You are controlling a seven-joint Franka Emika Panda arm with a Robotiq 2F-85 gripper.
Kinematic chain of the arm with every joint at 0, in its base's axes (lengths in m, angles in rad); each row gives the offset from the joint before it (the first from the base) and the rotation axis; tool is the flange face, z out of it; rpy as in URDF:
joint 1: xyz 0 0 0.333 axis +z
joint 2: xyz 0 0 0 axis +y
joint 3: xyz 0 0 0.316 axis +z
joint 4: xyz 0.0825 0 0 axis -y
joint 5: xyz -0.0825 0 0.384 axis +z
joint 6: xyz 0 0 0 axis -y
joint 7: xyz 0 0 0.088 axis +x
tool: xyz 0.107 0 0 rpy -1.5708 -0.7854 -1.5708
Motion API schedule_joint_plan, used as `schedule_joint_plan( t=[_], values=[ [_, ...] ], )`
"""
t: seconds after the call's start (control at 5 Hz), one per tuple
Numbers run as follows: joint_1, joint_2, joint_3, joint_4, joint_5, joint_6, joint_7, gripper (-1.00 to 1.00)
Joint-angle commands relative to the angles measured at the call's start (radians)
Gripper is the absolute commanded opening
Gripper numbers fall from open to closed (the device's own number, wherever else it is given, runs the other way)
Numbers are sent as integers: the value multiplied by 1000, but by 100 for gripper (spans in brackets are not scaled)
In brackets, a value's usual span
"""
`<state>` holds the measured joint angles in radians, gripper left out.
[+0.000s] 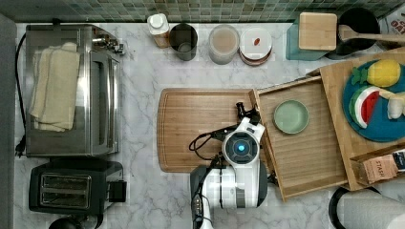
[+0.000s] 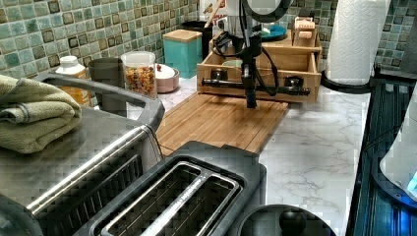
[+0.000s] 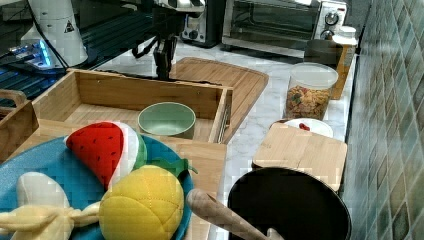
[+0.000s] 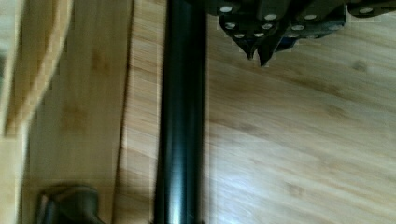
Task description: Close the drawer.
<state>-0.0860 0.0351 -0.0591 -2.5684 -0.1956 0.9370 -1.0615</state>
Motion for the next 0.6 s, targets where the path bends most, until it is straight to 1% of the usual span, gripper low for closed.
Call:
schedule_joint_plan(
  t=[0.2, 0.4, 0.6],
  values=[
    [-105, -69, -91, 37, 3, 33, -182, -100],
    [-134, -72, -130, 98, 23, 24, -273, -100],
    [-153, -35, -169, 193, 63, -25, -379, -100]
  ],
)
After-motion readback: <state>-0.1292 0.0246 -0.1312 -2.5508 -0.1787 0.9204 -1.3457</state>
